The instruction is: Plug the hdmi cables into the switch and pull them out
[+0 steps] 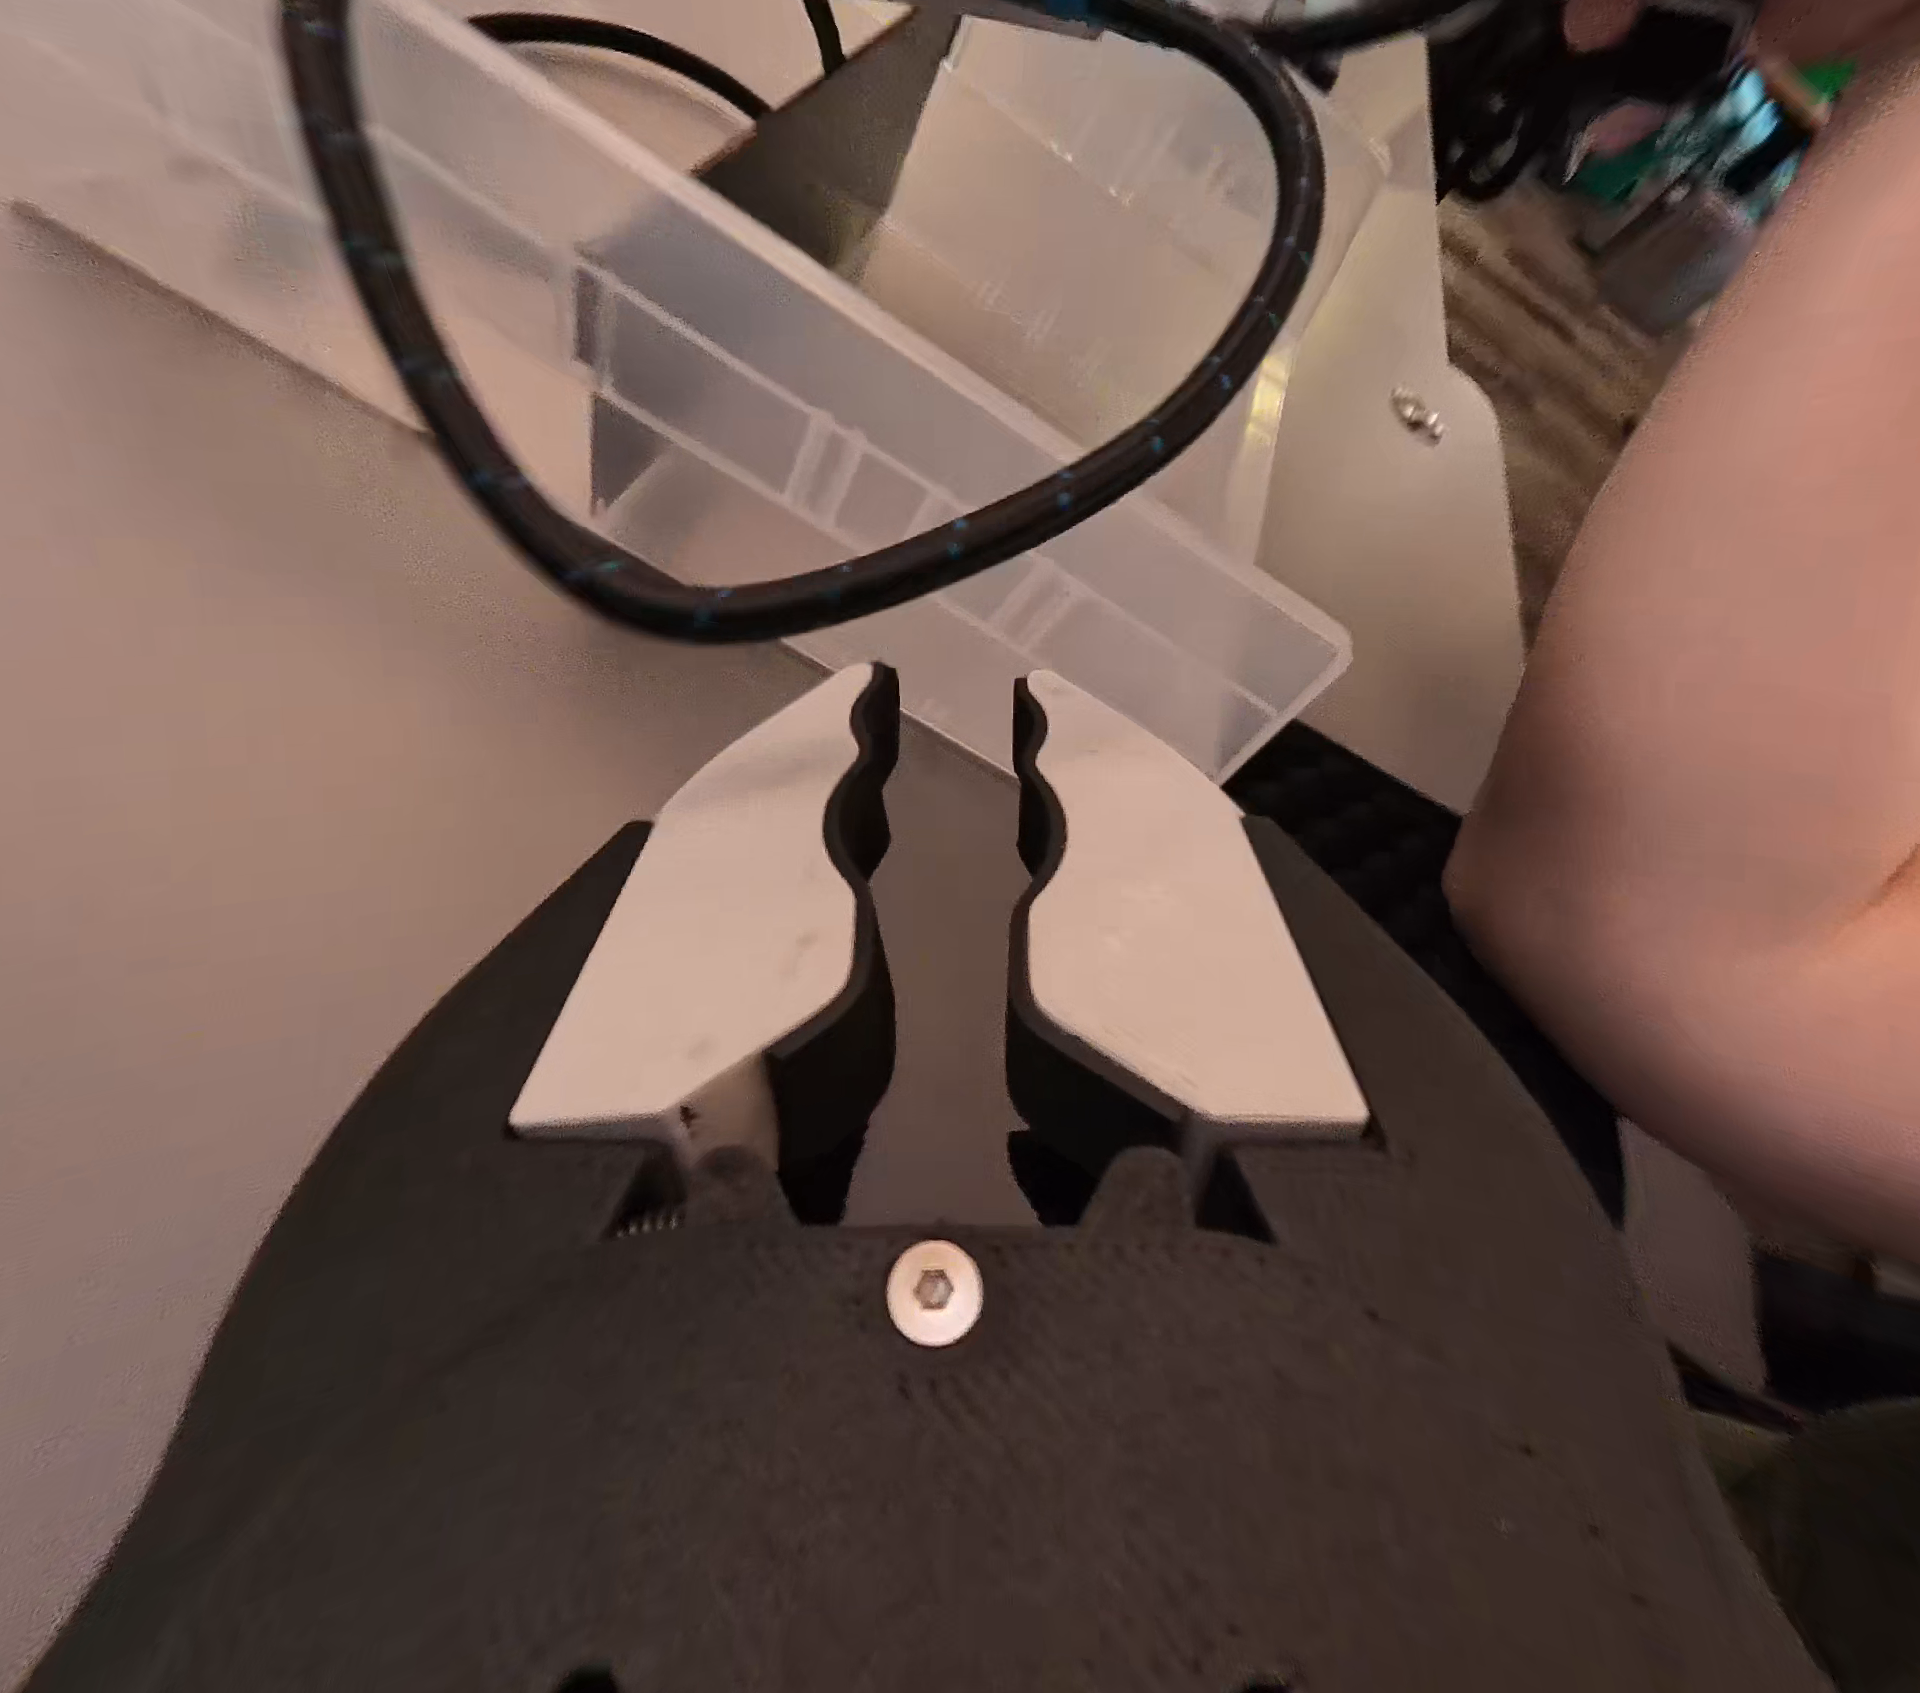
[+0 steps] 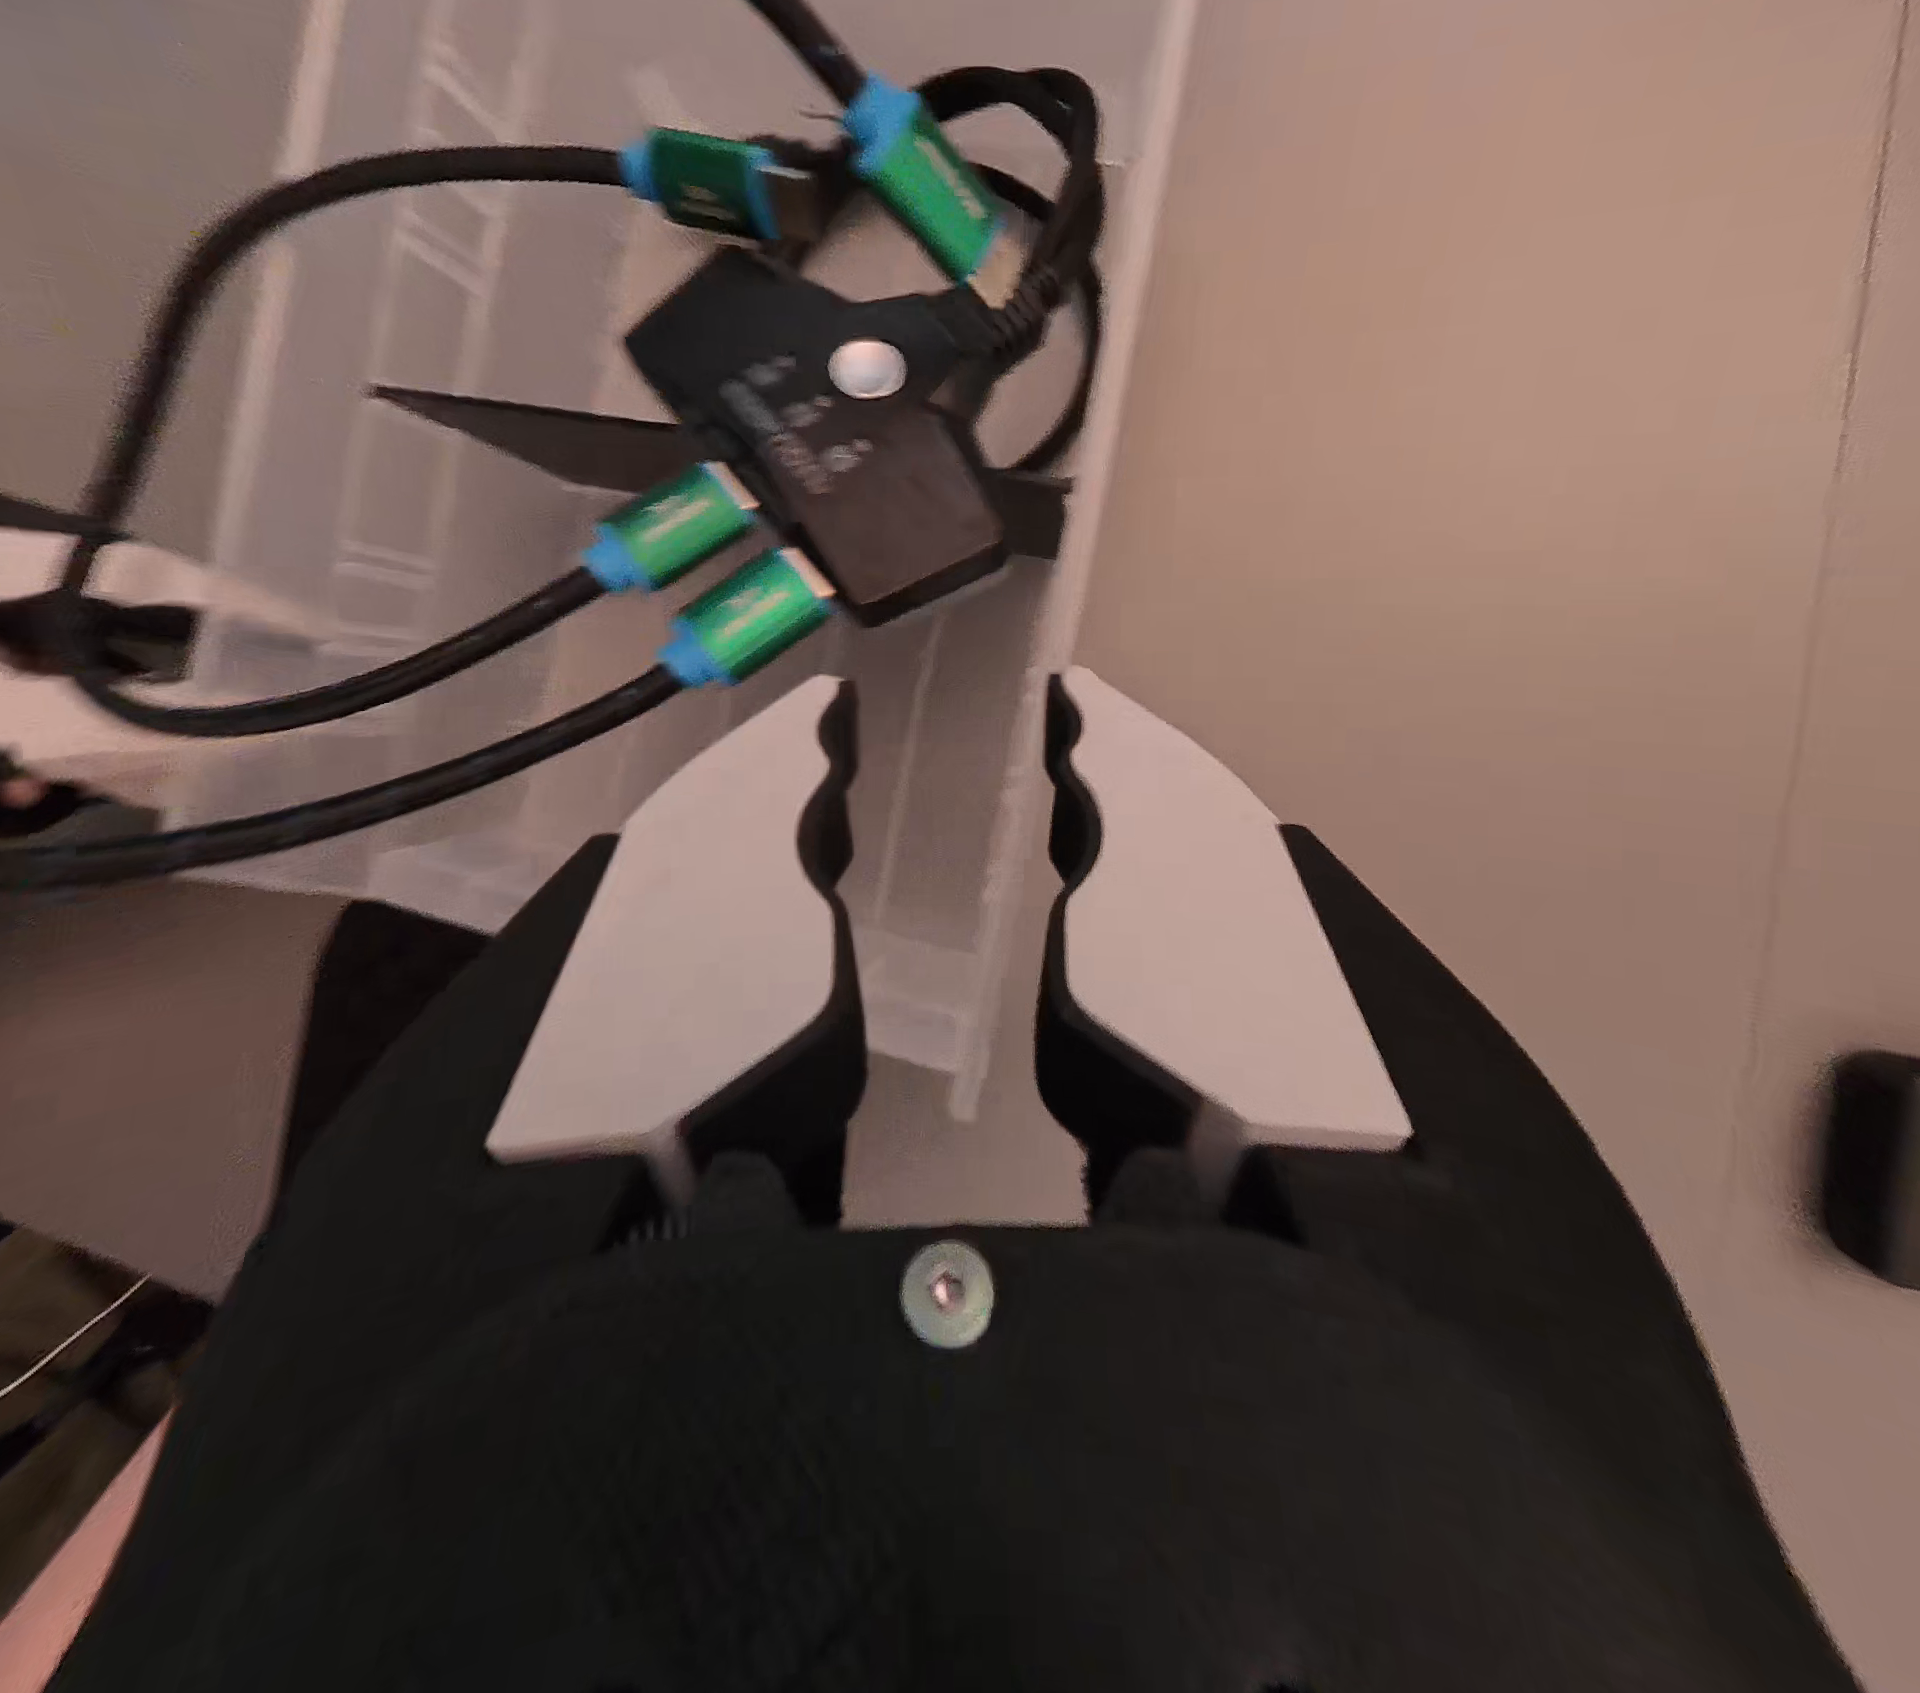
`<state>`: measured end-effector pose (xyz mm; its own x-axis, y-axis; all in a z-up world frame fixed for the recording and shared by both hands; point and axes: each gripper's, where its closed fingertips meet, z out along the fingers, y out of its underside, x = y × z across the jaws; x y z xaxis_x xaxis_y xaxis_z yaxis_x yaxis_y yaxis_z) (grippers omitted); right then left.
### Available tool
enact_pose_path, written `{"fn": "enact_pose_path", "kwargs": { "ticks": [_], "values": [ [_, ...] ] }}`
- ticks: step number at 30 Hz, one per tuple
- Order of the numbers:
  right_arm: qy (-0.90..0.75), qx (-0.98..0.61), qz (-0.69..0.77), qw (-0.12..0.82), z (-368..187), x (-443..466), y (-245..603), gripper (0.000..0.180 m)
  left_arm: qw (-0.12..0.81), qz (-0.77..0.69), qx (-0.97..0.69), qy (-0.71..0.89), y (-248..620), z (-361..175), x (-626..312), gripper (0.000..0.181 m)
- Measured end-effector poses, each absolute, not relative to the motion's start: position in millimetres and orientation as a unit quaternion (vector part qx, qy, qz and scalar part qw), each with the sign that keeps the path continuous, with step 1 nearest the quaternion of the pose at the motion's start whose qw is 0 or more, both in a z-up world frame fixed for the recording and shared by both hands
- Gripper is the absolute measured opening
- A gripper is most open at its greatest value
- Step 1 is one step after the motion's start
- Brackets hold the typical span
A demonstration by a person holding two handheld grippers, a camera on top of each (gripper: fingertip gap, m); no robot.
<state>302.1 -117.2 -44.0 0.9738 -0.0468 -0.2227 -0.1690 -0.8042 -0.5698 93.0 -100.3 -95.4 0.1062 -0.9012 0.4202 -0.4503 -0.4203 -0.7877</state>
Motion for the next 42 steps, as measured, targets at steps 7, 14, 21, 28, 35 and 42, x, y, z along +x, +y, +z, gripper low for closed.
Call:
{"fn": "enact_pose_path", "kwargs": {
  "ticks": [7, 14, 21, 28, 35, 42],
  "values": [
    [0.066, -0.918, 0.28, 0.272, -41.9, 250.3, -119.4, 0.041, 0.265, -0.544, -0.695, 0.389, -68.0, -59.8, 70.3, 0.03],
    [0.174, -0.862, 0.437, 0.187, -54.5, 241.4, -111.3, 0.034, 0.344, -0.453, -0.652, 0.502, -74.0, -51.6, 69.8, 0.05],
    [0.166, -0.884, 0.392, 0.195, -58.2, 250.3, -100.9, 0.029, 0.345, -0.466, -0.661, 0.476, -65.1, -42.9, 80.0, 0.043],
    [0.127, -0.913, 0.318, 0.221, -55.1, 262.1, -109.2, 0.028, 0.373, -0.469, -0.654, 0.462, -50.0, -22.3, 88.5, 0.038],
    [0.071, -0.938, 0.243, 0.236, -53.6, 270.5, -110.4, 0.03, 0.394, -0.46, -0.652, 0.457, -33.9, -14.5, 92.7, 0.036],
    [0.126, -0.91, 0.287, 0.272, -42.4, 280.1, -105.3, 0.026, 0.373, -0.456, -0.581, 0.561, -78.7, 0.6, 88.4, 0.054]
  ]
}}
